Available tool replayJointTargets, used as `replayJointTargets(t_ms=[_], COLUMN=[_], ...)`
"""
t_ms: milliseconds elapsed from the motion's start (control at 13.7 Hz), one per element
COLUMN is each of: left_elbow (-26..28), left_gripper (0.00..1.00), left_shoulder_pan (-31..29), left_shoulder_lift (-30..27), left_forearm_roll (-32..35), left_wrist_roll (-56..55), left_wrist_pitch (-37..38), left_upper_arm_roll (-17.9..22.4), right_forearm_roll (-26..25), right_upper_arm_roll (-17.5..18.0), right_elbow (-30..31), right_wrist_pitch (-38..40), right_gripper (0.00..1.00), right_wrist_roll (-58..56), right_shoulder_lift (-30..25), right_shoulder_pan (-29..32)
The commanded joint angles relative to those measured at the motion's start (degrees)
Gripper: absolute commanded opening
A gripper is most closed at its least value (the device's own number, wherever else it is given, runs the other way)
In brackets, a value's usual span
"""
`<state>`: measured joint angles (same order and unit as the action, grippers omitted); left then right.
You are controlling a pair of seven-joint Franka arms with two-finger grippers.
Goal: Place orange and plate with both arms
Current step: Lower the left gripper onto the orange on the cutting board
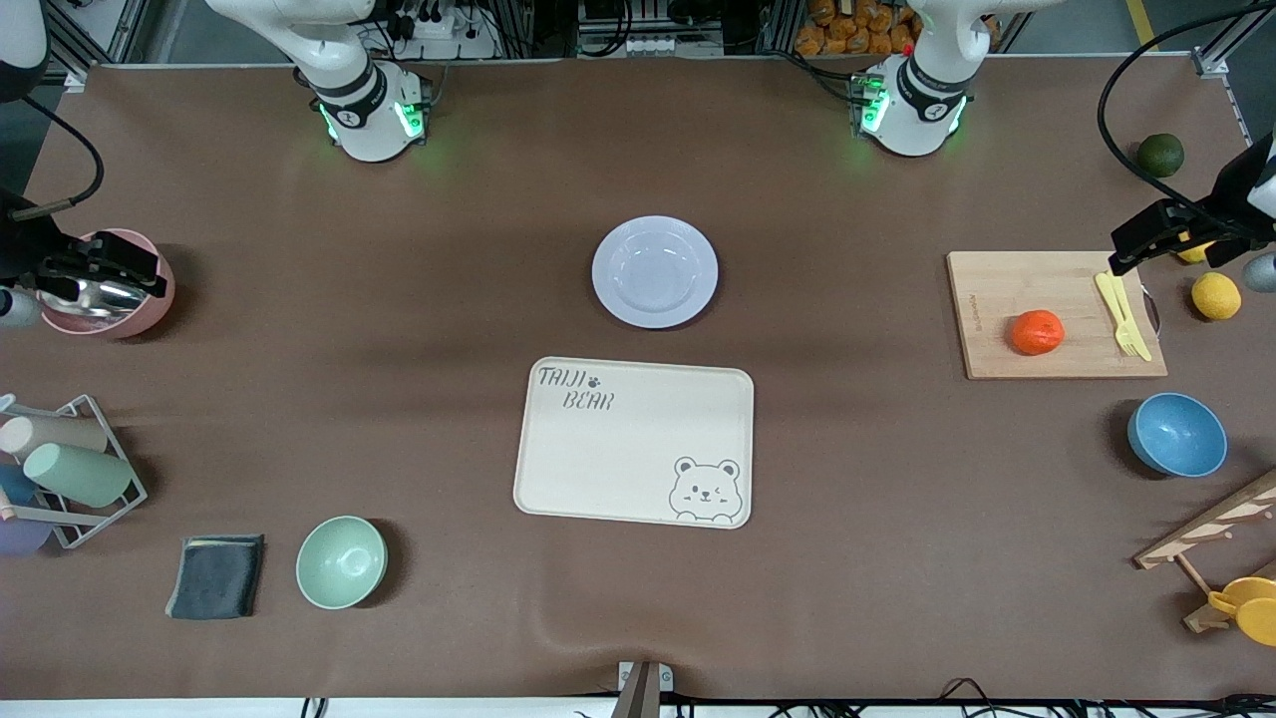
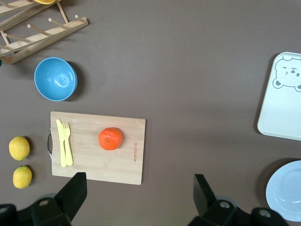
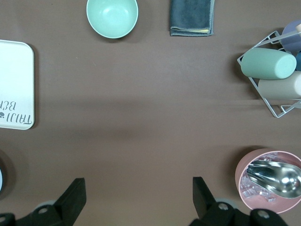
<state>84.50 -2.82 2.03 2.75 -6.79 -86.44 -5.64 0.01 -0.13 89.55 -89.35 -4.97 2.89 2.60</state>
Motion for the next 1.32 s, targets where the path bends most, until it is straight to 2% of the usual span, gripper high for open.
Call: replayJointTargets(t_ms=[0,220,512,1024,1244], left_elbow=[-0.4,-0.4,5.2,35.3,42.0], left_gripper=[1.00,1.00,1.00,1.00,1.00], left_shoulder_pan=[0.0,-0.4,-0.7,-7.5,-9.5], left_shoulder_lift=[0.0,0.1,0.1,-7.3,-5.8], left_forearm_roll=[-0.7,-0.9,-0.2,1.2,2.7], left_wrist_roll=[0.9,1.2,1.2,2.5,2.6], left_wrist_pitch=[0.7,0.8,0.1,-21.1,-29.5], left_upper_arm_roll=[0.3,0.5,0.7,0.5,0.5], right_forearm_roll=[-0.6,-0.5,-0.5,-0.3,-0.1], right_upper_arm_roll=[0.8,0.8,0.8,0.9,0.9], right_elbow=[-0.1,-0.2,-0.2,0.1,0.0], right_wrist_pitch=[0.3,0.2,0.3,1.8,1.8], right_gripper=[1.00,1.00,1.00,1.00,1.00], right_wrist_roll=[0.0,0.1,0.1,0.0,0.1], right_shoulder_lift=[0.2,0.5,0.5,0.7,1.1], right_shoulder_pan=[0.7,1.0,1.2,1.1,1.1])
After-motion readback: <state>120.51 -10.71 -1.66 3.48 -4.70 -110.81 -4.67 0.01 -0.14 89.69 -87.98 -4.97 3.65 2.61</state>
